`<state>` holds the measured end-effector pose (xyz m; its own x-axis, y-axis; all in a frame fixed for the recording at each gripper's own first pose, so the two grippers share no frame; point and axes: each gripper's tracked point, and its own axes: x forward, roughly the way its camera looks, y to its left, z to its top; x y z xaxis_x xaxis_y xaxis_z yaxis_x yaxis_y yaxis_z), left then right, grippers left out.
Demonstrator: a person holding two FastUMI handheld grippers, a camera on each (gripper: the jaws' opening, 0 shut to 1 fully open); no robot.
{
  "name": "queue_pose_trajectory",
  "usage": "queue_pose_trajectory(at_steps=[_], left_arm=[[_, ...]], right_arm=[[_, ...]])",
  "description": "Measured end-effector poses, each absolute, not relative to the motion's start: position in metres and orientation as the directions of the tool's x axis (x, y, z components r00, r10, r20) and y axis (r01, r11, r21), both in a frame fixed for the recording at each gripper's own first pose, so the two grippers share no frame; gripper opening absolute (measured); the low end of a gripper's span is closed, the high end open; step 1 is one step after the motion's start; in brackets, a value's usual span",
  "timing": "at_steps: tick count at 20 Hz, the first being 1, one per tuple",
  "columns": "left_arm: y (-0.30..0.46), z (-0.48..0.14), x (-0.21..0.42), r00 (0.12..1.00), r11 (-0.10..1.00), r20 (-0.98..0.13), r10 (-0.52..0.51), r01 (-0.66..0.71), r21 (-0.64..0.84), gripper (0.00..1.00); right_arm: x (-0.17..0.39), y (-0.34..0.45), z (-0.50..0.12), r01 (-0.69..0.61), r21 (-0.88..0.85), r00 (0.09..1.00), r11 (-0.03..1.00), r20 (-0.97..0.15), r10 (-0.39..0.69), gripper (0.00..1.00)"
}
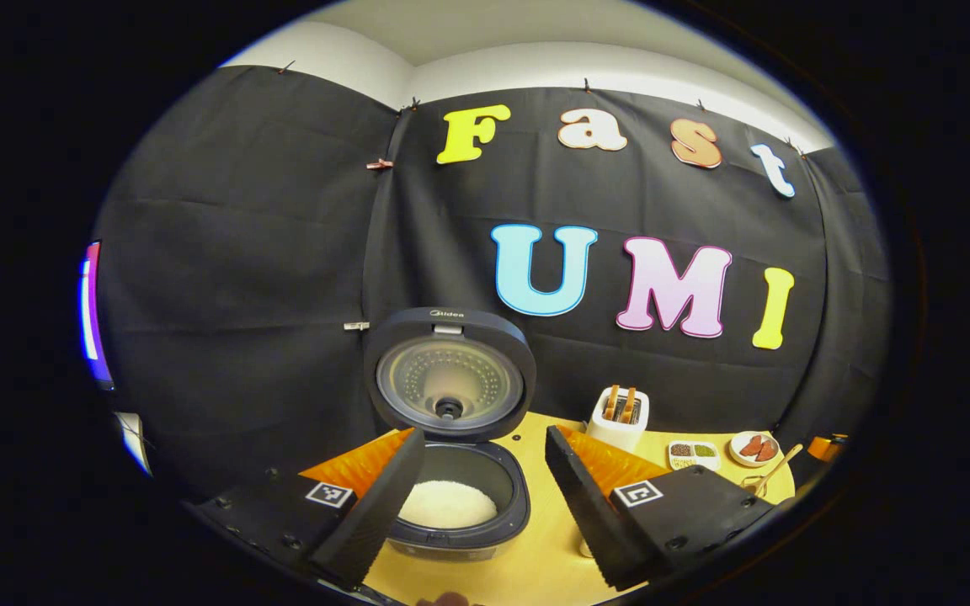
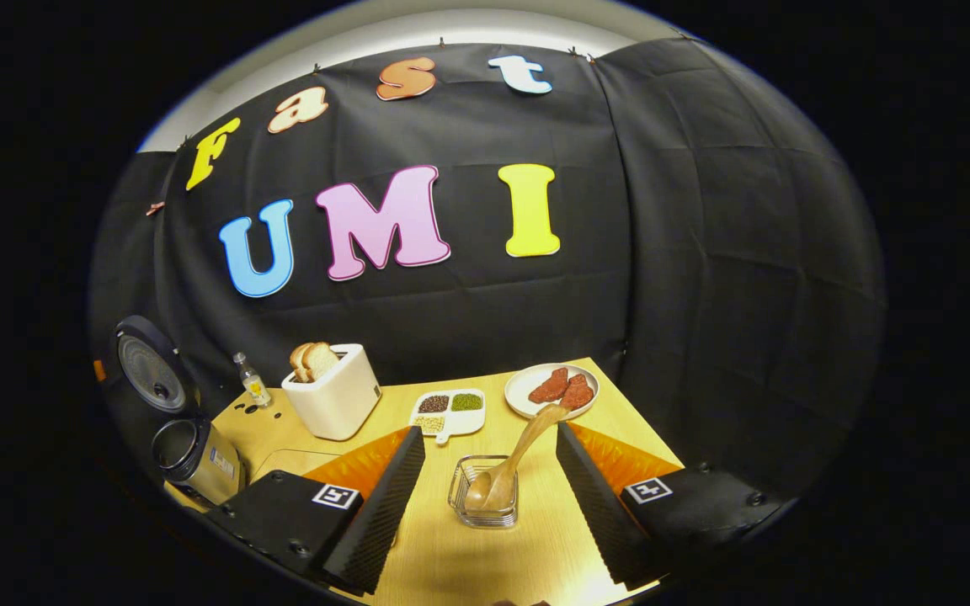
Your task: Close the left gripper, press the button to open the rice cooker; take a wooden spoon from the chopstick holder with the right hand, scoop a spoonful of rice and pour it into the rice cooker, then put the wooden spoon back into the chopstick holder.
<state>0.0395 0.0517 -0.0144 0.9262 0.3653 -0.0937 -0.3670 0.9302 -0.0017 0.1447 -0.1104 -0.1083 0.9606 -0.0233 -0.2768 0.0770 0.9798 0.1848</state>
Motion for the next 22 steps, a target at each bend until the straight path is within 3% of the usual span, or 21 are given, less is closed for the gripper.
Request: queue_pose_trajectory(at_steps=[8,17,18,19,22], left_arm=[[0.032,-0.065,0.019,0.877,0.901,-0.22,0.427,-0.433,0.027,0.97],[0.031,-0.119,-0.014,0.812,0.868,-0.342,0.473,-0.495,0.026,0.97],[0.03,-0.123,-0.016,0.809,0.867,-0.35,0.472,-0.497,0.021,0.97],[0.028,-0.125,-0.015,0.807,0.867,-0.357,0.47,-0.498,0.016,0.97],[0.019,-0.126,-0.011,0.816,0.876,-0.363,0.45,-0.482,0.003,0.97]], right_arm=[[0.213,-0.133,-0.18,0.157,0.19,0.906,0.969,-0.418,-0.065,0.99],[0.26,-0.139,-0.225,0.219,0.243,0.874,0.945,-0.479,-0.08,0.96],[0.264,-0.139,-0.227,0.221,0.256,0.875,0.941,-0.479,-0.075,0.93],[0.266,-0.137,-0.227,0.22,0.271,0.876,0.937,-0.477,-0.068,0.84],[0.271,-0.134,-0.23,0.216,0.281,0.878,0.935,-0.474,-0.06,0.44]])
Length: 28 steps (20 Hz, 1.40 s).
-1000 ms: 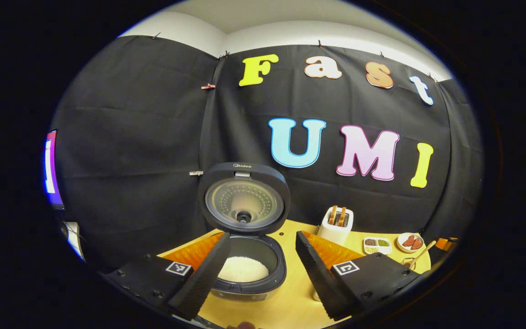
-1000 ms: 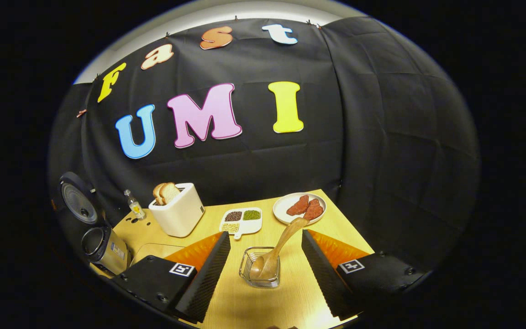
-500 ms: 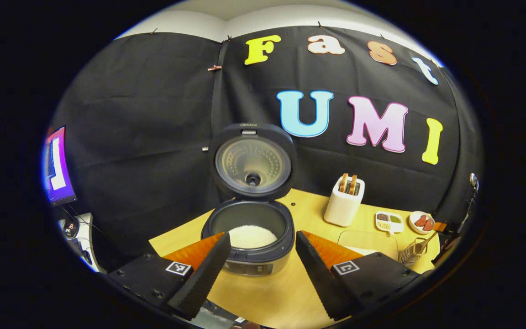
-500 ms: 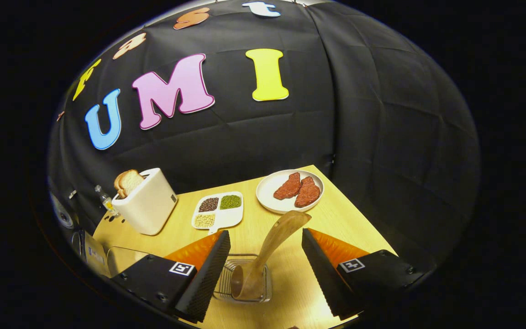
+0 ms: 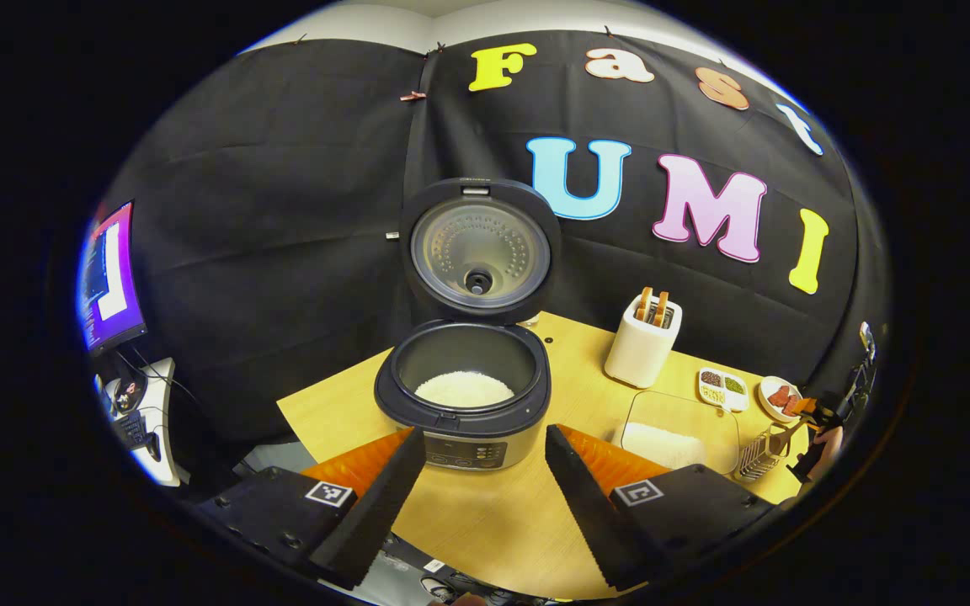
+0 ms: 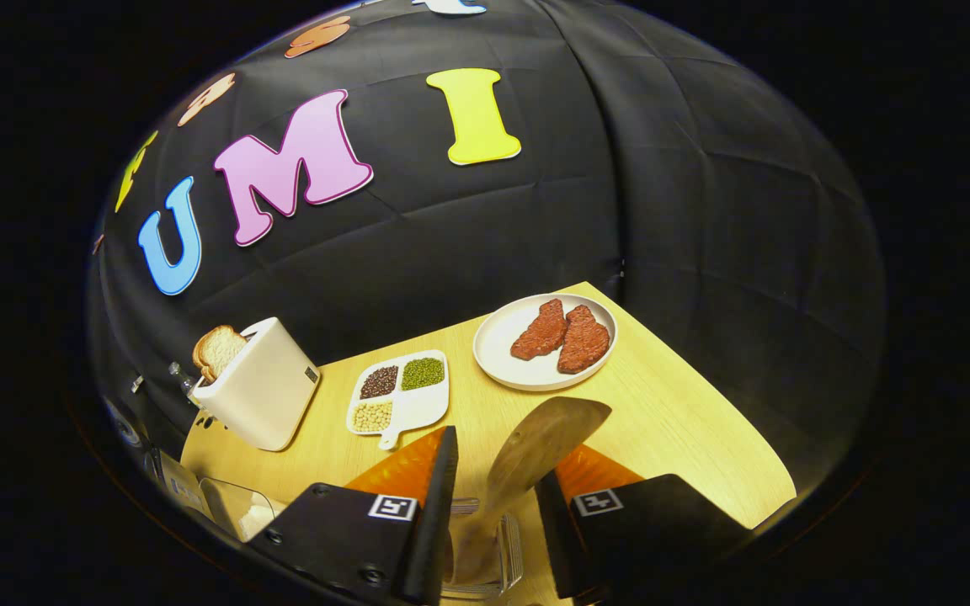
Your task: Close the left gripper, press the button to open the rice cooker; take a wooden spoon from the chopstick holder with the right hand, scoop a spoonful of rice and pour it into the rice cooker, then put the wooden spoon back into the chopstick holder.
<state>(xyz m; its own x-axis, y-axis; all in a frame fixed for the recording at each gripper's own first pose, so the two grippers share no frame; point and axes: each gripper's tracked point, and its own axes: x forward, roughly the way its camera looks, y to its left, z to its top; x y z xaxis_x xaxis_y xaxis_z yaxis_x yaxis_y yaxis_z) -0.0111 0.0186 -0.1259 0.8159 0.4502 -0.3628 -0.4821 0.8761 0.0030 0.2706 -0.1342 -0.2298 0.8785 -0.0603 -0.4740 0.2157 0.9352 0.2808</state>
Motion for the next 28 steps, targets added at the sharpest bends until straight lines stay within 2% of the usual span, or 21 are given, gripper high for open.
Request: queue_pose_trajectory(at_steps=[3,5,9,13,16,20,23,24,25,28], left_arm=[[0.008,-0.122,-0.007,0.834,0.893,-0.35,0.425,-0.45,0.013,0.96],[0.003,-0.122,-0.005,0.842,0.903,-0.348,0.411,-0.428,0.033,0.96],[-0.008,-0.122,-0.002,0.857,0.92,-0.352,0.377,-0.39,0.036,0.96],[-0.008,-0.115,-0.002,0.875,0.933,-0.338,0.346,-0.358,0.03,0.96],[-0.004,-0.103,-0.002,0.893,0.944,-0.304,0.331,-0.319,0.088,0.96],[-0.004,-0.12,0.001,0.912,0.964,-0.339,0.231,-0.263,-0.049,0.96],[0.014,-0.124,-0.002,0.918,0.964,-0.326,0.226,-0.26,-0.062,0.96],[0.02,-0.127,-0.004,0.919,0.965,-0.325,0.223,-0.254,-0.057,0.92],[0.025,-0.127,-0.005,0.921,0.967,-0.321,0.219,-0.249,-0.055,0.95],[0.041,-0.135,-0.008,0.923,0.969,-0.324,0.207,-0.24,-0.064,0.95]], right_arm=[[0.265,-0.129,-0.226,0.218,0.301,0.877,0.929,-0.478,-0.051,0.2],[0.264,-0.122,-0.222,0.211,0.334,0.873,0.919,-0.487,-0.023,0.24],[0.257,-0.109,-0.204,0.14,0.316,0.89,0.938,-0.455,0.02,0.15],[0.244,-0.111,-0.158,0.127,0.289,0.931,0.949,-0.365,-0.013,0.15],[0.234,-0.113,-0.116,0.139,0.316,0.951,0.939,-0.307,-0.038,0.15],[0.22,-0.103,-0.078,0.176,0.414,0.958,0.893,-0.281,-0.059,0.15],[0.212,-0.078,-0.054,0.139,0.446,0.969,0.884,-0.245,-0.029,0.15],[0.209,-0.065,-0.048,0.119,0.441,0.971,0.889,-0.238,-0.012,0.15],[0.206,-0.053,-0.045,0.097,0.437,0.973,0.894,-0.231,0.007,0.15],[0.2,-0.006,-0.04,0.021,0.415,0.971,0.91,-0.226,0.081,0.15]])
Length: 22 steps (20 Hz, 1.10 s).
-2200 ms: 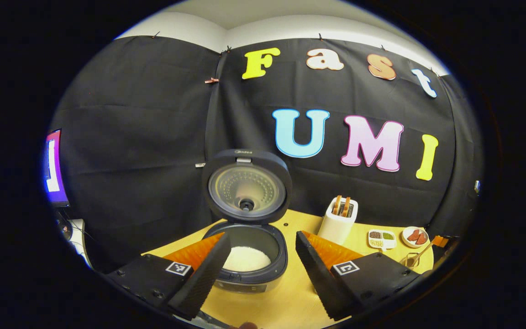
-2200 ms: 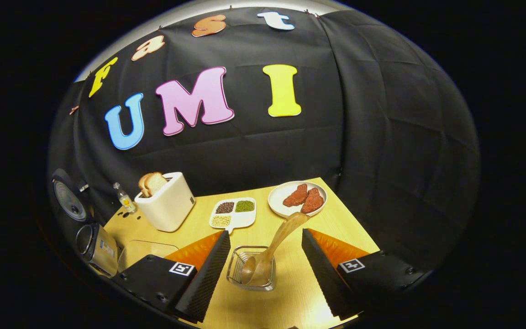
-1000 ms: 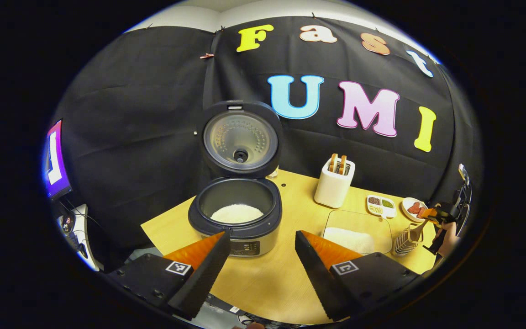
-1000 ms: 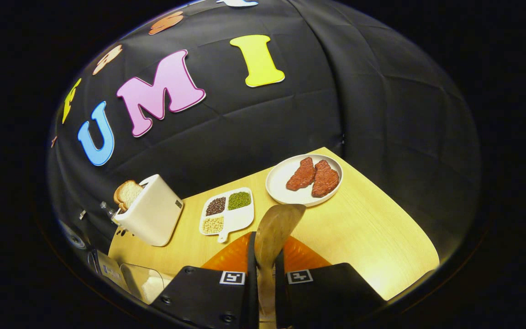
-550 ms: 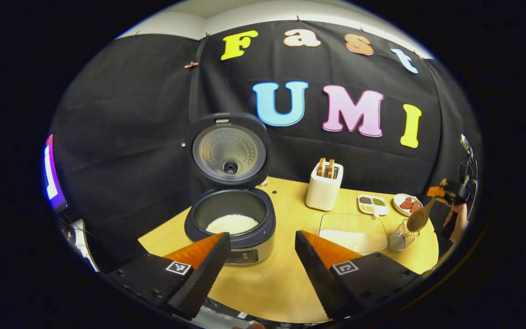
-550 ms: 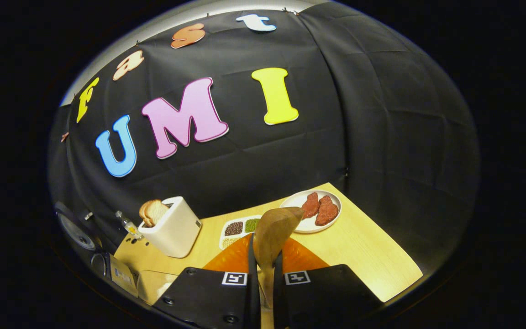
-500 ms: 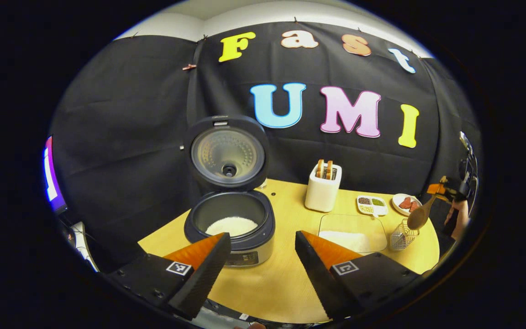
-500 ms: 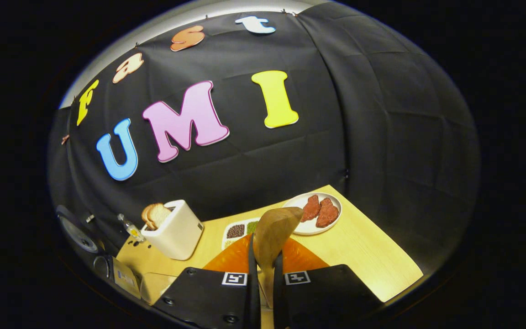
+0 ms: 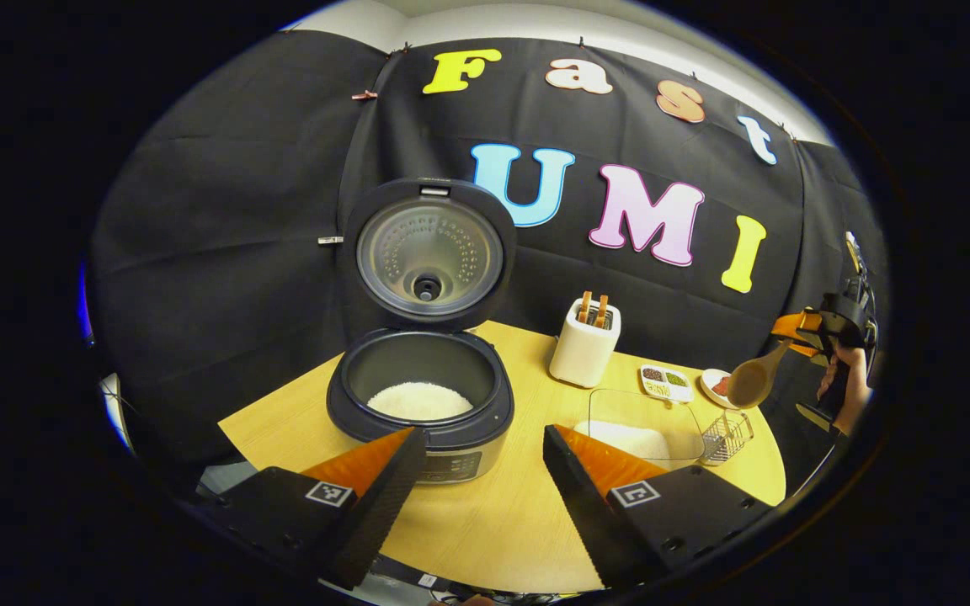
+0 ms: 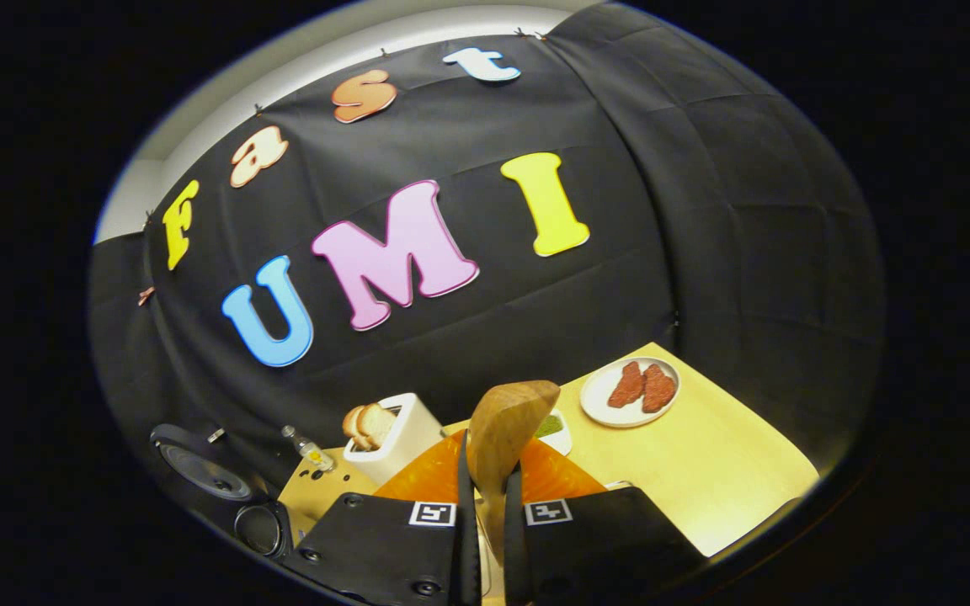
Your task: Close the left gripper, press the button to open the rice cooker; take a wooden spoon from the chopstick holder with the right hand, scoop a spoonful of rice and pour it into the rice cooker, then put the wooden spoon back into the chopstick holder.
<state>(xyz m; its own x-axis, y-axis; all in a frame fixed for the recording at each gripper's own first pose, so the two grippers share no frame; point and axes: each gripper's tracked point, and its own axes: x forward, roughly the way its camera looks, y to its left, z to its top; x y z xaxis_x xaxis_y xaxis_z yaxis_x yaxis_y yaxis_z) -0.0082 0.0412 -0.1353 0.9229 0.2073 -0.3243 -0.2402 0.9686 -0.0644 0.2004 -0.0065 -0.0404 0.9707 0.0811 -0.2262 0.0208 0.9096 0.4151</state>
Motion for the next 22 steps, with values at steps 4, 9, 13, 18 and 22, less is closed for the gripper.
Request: queue_pose_trajectory(at_steps=[4,9,13,18,22], left_arm=[[0.063,-0.144,-0.011,0.92,0.963,-0.333,0.205,-0.251,-0.098,0.95],[0.089,-0.161,-0.012,0.909,0.957,-0.362,0.205,-0.263,-0.119,0.95],[0.109,-0.187,-0.013,0.891,0.952,-0.4,0.213,-0.281,-0.12,0.95],[0.112,-0.214,-0.018,0.875,0.948,-0.45,0.182,-0.276,-0.155,0.95],[0.113,-0.223,-0.018,0.868,0.953,-0.471,0.157,-0.258,-0.158,0.95]], right_arm=[[0.202,0.046,-0.056,-0.053,0.349,0.962,0.935,-0.233,0.142,0.15],[0.209,0.093,-0.102,-0.107,0.268,0.938,0.957,-0.292,0.187,0.15],[0.216,0.106,-0.152,-0.101,0.227,0.922,0.969,-0.344,0.176,0.15],[0.21,0.105,-0.201,-0.056,0.134,0.908,0.989,-0.406,0.106,0.15],[0.198,0.13,-0.21,-0.04,0.169,0.9,0.985,-0.421,0.108,0.16]])
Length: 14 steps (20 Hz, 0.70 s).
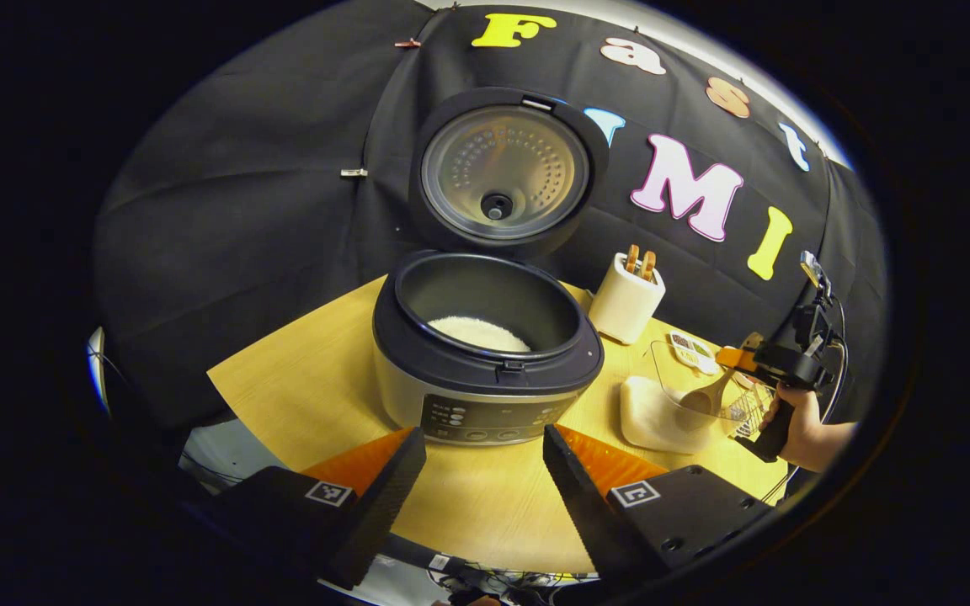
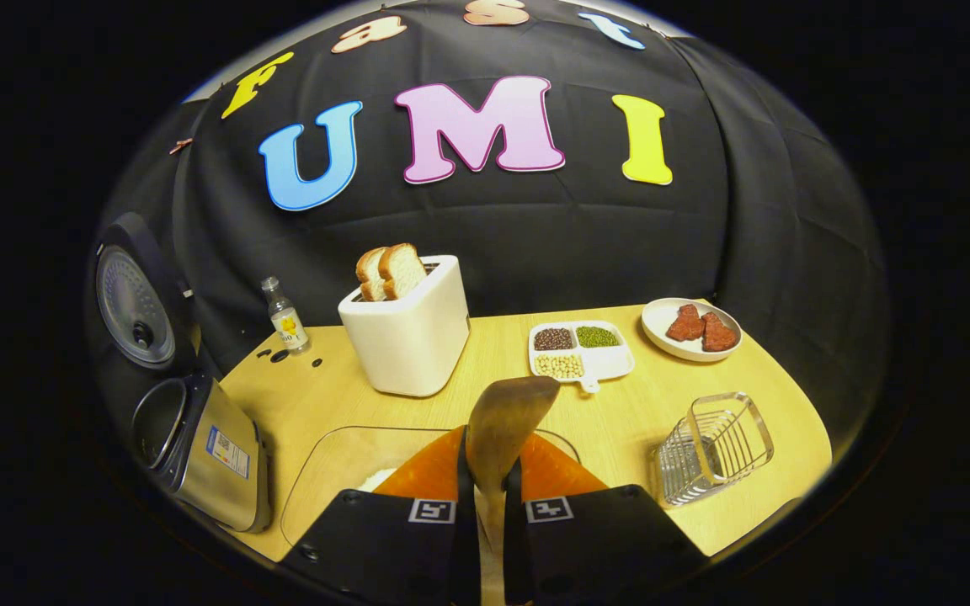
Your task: Close the left gripper, press the button to open the rice cooker; take a wooden spoon from the chopstick holder with the right hand, scoop a spoonful of rice and pour it into the rice cooker, then put the wooden spoon back into the chopstick holder.
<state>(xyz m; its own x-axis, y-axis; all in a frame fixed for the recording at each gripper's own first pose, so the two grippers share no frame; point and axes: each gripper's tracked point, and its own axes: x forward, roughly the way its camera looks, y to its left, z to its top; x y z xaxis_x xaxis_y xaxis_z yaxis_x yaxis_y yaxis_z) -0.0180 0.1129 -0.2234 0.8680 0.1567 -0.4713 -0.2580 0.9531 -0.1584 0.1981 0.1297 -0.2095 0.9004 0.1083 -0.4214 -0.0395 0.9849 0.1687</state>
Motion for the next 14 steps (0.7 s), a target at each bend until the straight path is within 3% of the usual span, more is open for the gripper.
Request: queue_pose_trajectory(at_steps=[7,14], left_arm=[[0.118,-0.207,-0.009,0.885,0.954,-0.441,0.147,-0.245,-0.173,0.95],[0.12,-0.2,-0.008,0.89,0.944,-0.429,0.155,-0.261,-0.2,0.95]], right_arm=[[0.182,0.188,-0.209,-0.027,0.296,0.861,0.955,-0.479,0.173,0.16],[0.189,0.195,-0.212,0.141,0.532,0.801,0.835,-0.557,0.219,0.15]])
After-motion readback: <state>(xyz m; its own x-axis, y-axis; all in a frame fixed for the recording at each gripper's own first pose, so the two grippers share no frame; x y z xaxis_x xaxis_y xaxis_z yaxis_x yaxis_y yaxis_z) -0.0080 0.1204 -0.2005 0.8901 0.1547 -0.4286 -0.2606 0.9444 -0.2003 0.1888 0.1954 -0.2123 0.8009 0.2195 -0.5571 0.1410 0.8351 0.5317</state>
